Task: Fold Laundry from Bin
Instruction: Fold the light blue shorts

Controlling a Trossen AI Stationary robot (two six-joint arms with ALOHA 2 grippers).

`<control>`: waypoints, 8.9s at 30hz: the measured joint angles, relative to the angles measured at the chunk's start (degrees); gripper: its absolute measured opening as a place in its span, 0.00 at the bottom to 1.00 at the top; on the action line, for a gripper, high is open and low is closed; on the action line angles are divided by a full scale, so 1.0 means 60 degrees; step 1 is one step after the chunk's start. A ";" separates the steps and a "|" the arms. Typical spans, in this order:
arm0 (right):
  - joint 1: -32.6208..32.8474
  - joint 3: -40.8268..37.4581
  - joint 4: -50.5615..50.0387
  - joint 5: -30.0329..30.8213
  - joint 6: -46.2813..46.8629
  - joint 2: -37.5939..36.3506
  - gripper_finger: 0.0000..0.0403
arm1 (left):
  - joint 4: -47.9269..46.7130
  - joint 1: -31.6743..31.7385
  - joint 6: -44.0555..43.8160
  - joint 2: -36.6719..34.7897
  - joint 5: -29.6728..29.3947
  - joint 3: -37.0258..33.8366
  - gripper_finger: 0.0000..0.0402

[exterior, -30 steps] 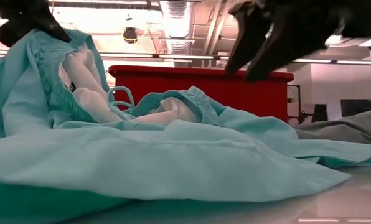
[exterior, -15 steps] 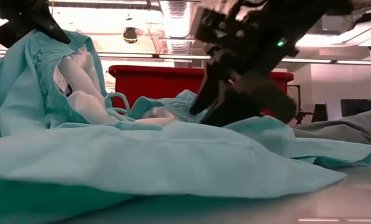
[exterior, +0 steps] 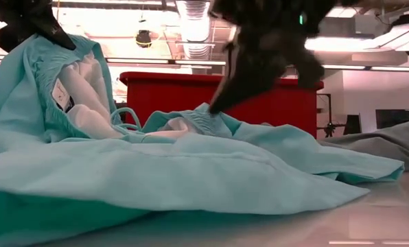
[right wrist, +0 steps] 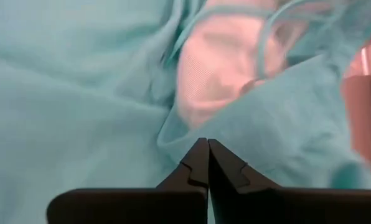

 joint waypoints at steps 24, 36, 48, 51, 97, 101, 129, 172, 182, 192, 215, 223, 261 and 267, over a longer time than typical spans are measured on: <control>0.0484 0.0004 -0.0044 0.0804 -0.1494 0.0858 0.79 | -0.0023 0.0000 0.0121 -0.0004 -0.0225 0.0000 0.00; 0.0025 0.0006 0.1059 0.1623 -0.1476 0.1570 0.79 | 0.0014 0.0000 -0.0049 -0.0003 0.0006 0.0000 0.00; -0.0685 0.0007 0.1209 0.1148 -0.1280 0.1547 0.19 | 0.0009 0.0000 -0.0053 -0.0004 0.0431 0.0000 0.00; -0.0886 0.0007 0.1043 0.0004 -0.1270 0.1284 0.06 | 0.0011 0.0000 -0.0053 -0.0003 0.0429 0.0000 0.00; -0.2537 -0.1549 -0.2270 -0.5243 0.4234 -0.5597 0.05 | 0.5188 -0.1329 0.4862 0.1639 0.1140 0.0004 0.40; -0.2543 -0.1631 -0.2608 -0.5720 0.4384 -0.4882 0.05 | 0.4558 -0.0741 0.5053 0.2036 0.2574 0.0004 0.47; -0.1796 -0.1621 -0.2489 -0.5814 0.5525 -0.3746 0.06 | 0.7243 0.3876 0.9819 0.5885 0.8422 -0.0003 0.44; -0.1443 -0.1617 -0.2492 -0.6561 0.6305 -0.3877 0.51 | 0.5745 0.3672 0.8631 0.5122 0.8792 0.0000 0.33; -0.1381 -0.1617 -0.2470 -0.6558 0.6310 -0.3877 0.51 | 0.4876 0.3676 0.9062 0.5031 0.8482 0.0149 0.33; -0.1077 -0.1614 -0.1603 -0.6552 0.6825 -0.3875 0.51 | 0.4741 0.3679 0.8777 0.5327 0.7914 0.0148 0.24; 0.0718 -0.1614 -0.0844 -0.5060 0.7021 -0.3874 0.43 | 0.3351 0.1930 0.3037 0.2881 0.1798 0.0149 0.00; 0.1165 -0.1620 0.0479 -0.4878 0.5284 -0.3633 0.43 | 0.3118 0.0899 0.1572 0.3545 0.0981 0.0146 0.00; 0.1537 -0.1617 -0.2707 -0.0342 -0.0450 -0.2880 0.63 | 0.2386 0.0226 -0.0399 0.3785 0.1973 0.0142 0.00; 0.1381 -0.1617 -0.2323 -0.0340 -0.0627 -0.1998 0.63 | 0.2361 0.0226 -0.0189 0.3785 0.2208 0.0142 0.00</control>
